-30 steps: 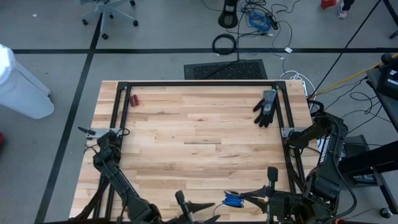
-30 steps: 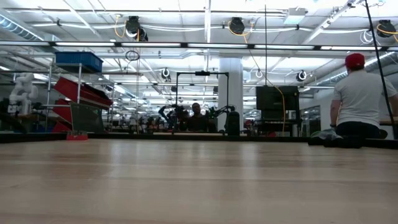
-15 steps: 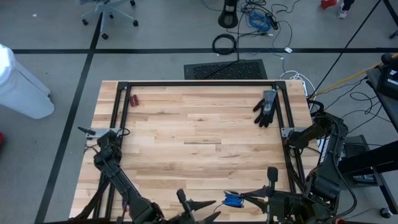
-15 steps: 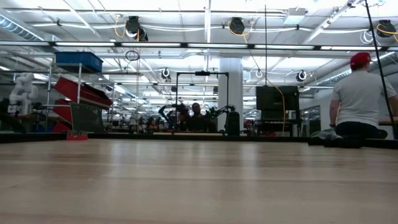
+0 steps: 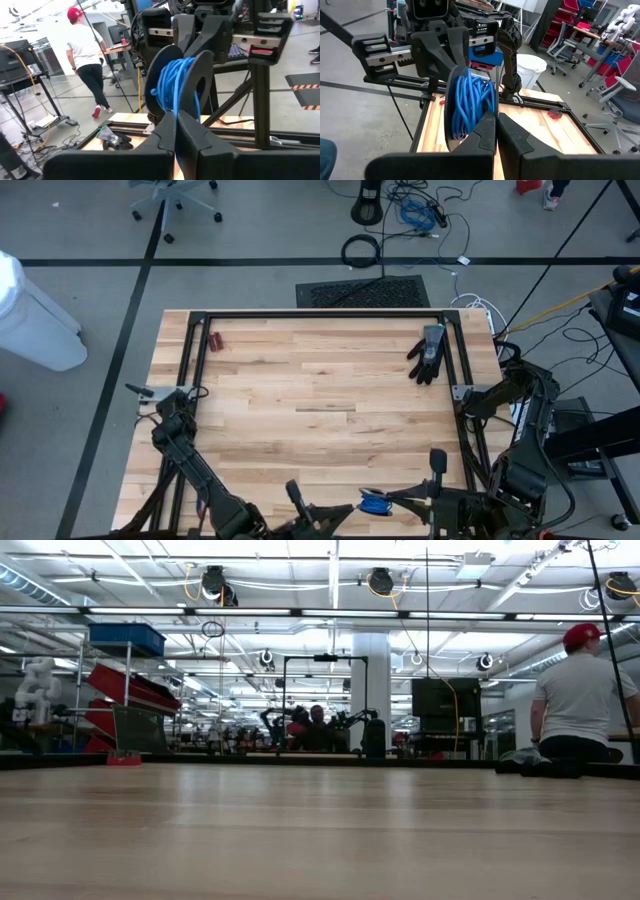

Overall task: Coil cords
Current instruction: Coil the blue wire onto a spool

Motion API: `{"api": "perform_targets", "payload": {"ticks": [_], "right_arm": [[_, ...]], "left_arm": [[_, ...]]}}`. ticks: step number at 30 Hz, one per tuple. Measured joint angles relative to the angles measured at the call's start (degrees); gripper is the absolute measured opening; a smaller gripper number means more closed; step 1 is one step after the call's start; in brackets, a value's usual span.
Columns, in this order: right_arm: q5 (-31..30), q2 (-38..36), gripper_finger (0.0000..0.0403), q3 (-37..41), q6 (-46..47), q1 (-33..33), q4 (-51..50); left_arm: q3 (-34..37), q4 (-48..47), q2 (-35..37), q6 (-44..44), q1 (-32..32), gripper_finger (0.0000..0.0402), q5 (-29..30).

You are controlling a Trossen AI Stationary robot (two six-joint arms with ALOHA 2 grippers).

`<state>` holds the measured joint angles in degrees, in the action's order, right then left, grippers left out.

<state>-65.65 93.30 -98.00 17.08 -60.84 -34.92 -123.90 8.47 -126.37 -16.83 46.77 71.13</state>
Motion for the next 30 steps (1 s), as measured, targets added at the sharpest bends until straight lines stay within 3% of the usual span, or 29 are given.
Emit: {"api": "perform_targets", "payload": {"ticks": [8, 30], "right_arm": [[0.02, 0.01, 0.0, 0.0, 0.0, 0.02, -0.02], [1.51, 0.02, 0.0, 0.02, 0.22, -0.07, 0.0]], "left_arm": [[0.02, -2.31, 0.0, -0.61, 0.65, 0.0004, 5.69], [0.02, -2.12, 0.0, -3.58, 1.81, 0.0007, 7.85]]}}
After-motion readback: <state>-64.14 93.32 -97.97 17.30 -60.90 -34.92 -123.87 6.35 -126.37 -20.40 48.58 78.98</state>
